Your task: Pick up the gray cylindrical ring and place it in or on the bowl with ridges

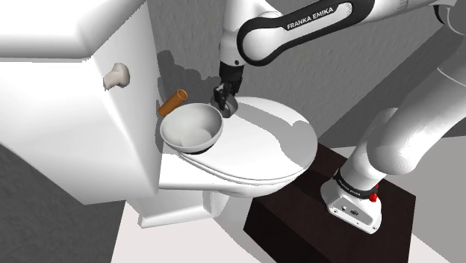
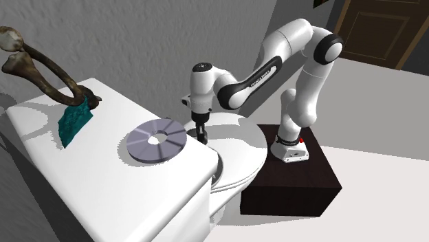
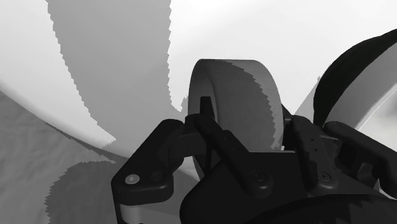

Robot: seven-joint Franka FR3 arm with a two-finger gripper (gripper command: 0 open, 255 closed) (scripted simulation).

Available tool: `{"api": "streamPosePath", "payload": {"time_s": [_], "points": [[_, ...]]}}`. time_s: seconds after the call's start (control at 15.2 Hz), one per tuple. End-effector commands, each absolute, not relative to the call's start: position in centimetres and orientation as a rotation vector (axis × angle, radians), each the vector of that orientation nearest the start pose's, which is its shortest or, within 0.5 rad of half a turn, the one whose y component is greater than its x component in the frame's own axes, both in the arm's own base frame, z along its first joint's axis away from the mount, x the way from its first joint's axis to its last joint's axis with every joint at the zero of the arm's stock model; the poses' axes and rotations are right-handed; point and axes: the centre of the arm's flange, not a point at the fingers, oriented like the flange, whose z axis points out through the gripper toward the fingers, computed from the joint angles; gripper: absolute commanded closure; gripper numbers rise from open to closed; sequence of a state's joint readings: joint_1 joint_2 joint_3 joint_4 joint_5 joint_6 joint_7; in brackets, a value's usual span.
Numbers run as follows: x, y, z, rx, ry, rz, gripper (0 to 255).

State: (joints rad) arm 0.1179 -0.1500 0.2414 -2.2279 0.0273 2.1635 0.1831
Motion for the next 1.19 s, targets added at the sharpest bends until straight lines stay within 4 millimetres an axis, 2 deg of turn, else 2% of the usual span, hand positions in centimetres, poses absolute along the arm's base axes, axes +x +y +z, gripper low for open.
{"api": "streamPosePath", "payload": {"time_s": [0.0,1.12], "points": [[47.4,18.2,45.3,-3.119,-0.251,-0.127,255],[47.4,18.2,54.3,-3.119,-0.251,-0.127,255]]}}
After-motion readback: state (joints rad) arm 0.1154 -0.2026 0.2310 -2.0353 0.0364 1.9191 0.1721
